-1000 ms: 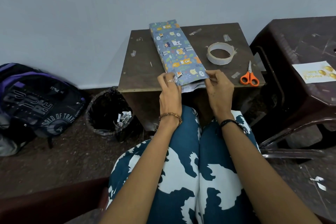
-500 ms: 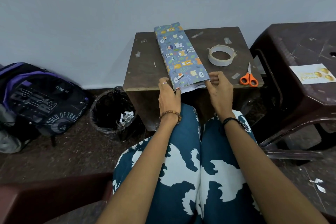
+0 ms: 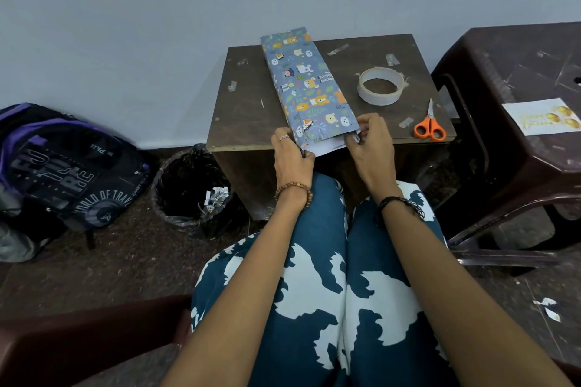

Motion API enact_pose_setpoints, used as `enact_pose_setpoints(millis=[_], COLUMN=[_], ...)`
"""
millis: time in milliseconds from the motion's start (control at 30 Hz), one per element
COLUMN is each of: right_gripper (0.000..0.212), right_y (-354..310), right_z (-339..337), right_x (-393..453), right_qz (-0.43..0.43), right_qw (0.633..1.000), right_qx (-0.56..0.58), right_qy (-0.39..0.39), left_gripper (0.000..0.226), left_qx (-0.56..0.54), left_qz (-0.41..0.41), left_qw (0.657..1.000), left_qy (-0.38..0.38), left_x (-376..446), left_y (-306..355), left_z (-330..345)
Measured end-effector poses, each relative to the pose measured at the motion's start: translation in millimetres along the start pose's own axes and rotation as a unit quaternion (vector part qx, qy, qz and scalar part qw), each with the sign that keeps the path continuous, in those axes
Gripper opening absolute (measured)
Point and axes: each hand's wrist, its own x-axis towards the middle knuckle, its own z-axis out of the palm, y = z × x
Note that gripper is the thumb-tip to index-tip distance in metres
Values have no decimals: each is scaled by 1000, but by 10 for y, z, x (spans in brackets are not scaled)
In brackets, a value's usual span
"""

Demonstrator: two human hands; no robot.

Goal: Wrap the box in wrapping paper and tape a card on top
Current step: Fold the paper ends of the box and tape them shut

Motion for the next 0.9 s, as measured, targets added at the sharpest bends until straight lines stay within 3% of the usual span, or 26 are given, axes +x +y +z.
enact_pose_setpoints(millis=[100,300,633,900], right_gripper=[22,31,42,35], right_y=[34,39,26,82], right_z=[4,-69,-128,-123], right_x=[14,-2,2,66], right_qz=[-11,5,-16,-34], right_qw=[1000,998,997,997], right_qx=[-18,56,50,50], right_qy=[-10,-14,-49,-50], left_gripper=[36,27,18,21], left_qx=[1,22,-70,-109], left_qz=[4,16,33,-20], left_qw=[1000,1000,996,992], left_qy=[11,10,-33,55], left_x=[8,-2,33,125], left_y=[-15,-39,-119,-241], left_z=[-14,-40,-109,-113])
